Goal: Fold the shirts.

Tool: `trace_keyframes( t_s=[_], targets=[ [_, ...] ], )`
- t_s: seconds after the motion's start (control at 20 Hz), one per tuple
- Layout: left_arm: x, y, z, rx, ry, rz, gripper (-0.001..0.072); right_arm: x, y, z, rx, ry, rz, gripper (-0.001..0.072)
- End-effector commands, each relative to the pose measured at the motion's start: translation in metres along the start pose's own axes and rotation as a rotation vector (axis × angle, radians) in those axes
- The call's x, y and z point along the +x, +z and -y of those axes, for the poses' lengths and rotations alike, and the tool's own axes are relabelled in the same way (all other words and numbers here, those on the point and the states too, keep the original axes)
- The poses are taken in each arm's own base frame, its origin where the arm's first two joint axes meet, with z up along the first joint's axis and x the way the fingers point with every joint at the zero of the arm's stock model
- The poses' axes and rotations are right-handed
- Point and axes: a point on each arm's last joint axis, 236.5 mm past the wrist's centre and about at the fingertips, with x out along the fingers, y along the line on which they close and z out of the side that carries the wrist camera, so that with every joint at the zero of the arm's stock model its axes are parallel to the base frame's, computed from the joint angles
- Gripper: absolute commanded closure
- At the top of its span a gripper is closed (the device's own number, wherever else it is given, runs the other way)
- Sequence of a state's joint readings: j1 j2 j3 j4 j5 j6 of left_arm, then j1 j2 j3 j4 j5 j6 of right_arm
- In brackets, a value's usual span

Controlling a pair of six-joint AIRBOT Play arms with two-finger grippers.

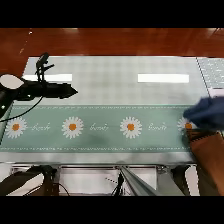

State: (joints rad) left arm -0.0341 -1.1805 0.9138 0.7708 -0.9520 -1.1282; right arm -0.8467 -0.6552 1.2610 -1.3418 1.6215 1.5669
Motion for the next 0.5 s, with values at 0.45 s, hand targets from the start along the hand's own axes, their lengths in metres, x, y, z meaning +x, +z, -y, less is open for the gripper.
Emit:
trace_keyframes(
  t_s=[0.45],
  targets=[
    [0.033, 0.006, -0.039, 0.008, 0.070, 0.016, 0.0685, -0.039, -0.094, 0.150, 0.277, -0.633, -0.310, 0.0615]
  ],
)
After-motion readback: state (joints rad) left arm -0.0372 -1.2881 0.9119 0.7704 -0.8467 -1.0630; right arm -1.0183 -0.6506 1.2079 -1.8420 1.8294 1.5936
